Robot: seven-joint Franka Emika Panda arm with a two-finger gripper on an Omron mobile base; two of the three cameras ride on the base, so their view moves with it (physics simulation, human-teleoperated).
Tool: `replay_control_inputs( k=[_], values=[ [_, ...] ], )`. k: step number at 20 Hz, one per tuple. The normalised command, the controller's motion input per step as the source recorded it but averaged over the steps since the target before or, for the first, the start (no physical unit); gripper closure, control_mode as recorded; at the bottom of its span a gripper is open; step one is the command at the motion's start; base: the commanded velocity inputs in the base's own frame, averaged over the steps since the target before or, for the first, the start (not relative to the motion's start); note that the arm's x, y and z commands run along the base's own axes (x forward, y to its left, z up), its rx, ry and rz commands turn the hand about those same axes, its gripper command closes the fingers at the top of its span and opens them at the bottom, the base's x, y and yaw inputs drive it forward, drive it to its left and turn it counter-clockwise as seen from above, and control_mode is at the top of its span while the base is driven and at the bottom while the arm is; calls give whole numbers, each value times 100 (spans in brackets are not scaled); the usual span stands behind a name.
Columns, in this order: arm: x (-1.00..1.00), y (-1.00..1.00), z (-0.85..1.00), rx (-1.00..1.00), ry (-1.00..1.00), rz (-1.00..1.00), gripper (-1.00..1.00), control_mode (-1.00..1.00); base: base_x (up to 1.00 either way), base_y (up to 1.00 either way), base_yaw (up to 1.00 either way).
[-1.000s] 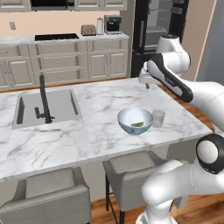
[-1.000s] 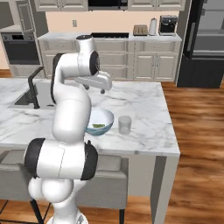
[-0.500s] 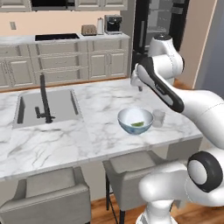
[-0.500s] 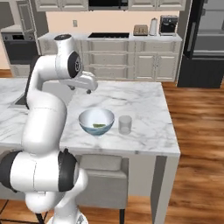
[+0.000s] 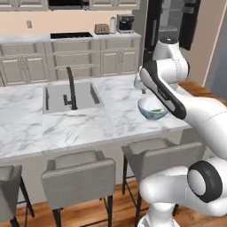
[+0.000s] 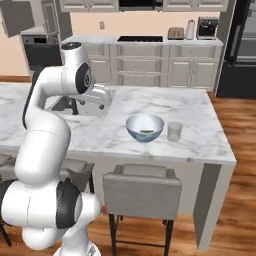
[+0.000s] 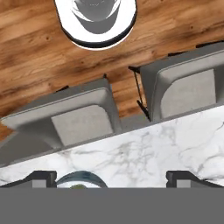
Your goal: There is a bowl on the dining counter. Grab a lemon wedge from the fridge and place it in the bowl. Then get the liquor bottle and glass cup from the cabinet and place them next to the bowl.
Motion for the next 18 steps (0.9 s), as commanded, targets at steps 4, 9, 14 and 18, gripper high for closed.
replay_control_inputs(
  k=[4,9,14,18],
  values=[
    [0,0,0,0,0,0,-100,100,-55,100,19],
    [0,0,0,0,0,0,-100,100,-63,100,22],
    [0,0,0,0,0,0,-100,100,-61,100,22],
    [0,0,0,0,0,0,-100,100,-56,100,21]
  ],
)
